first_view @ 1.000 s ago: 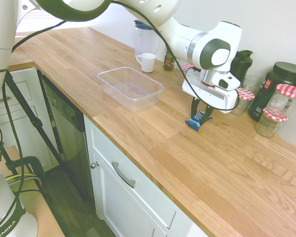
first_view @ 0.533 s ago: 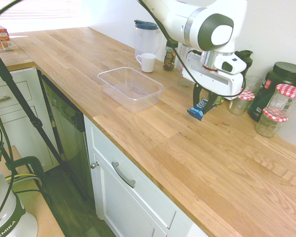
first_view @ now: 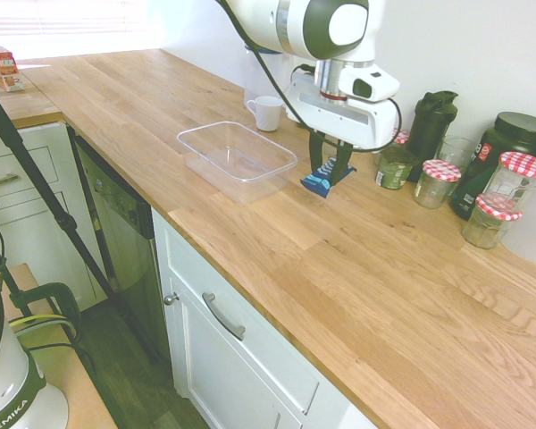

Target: Put the protein bar into the container

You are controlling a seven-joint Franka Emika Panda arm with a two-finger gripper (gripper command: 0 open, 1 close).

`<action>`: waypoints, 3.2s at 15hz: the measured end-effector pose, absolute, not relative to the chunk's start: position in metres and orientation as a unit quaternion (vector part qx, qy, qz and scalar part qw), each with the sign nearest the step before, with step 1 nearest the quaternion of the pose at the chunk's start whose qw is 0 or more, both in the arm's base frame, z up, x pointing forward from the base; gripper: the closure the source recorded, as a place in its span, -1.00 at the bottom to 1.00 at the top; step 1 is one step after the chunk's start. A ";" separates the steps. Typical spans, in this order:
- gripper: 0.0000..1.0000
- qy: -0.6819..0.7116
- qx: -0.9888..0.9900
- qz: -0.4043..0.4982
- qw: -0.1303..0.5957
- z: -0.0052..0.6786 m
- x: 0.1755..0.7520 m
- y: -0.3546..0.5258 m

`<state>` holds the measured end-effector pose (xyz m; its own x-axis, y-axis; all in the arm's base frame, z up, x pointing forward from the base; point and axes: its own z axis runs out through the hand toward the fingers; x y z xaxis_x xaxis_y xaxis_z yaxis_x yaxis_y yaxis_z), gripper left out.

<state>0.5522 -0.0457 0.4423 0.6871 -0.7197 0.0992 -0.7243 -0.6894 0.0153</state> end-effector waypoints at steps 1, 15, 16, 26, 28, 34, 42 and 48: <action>1.00 -0.391 0.919 0.047 0.029 0.446 0.550 -0.037; 1.00 -0.334 0.939 0.066 0.046 0.465 0.539 0.129; 1.00 -0.329 0.941 0.063 0.045 0.461 0.541 0.139; 1.00 -0.315 0.946 0.032 0.061 0.408 0.563 0.169; 1.00 -0.316 0.946 0.032 0.062 0.407 0.563 0.168; 1.00 -0.316 0.946 0.027 0.064 0.393 0.559 0.164; 1.00 -0.316 0.946 0.024 0.063 0.379 0.561 0.164; -1.00 -0.318 0.946 0.020 0.065 0.370 0.564 0.161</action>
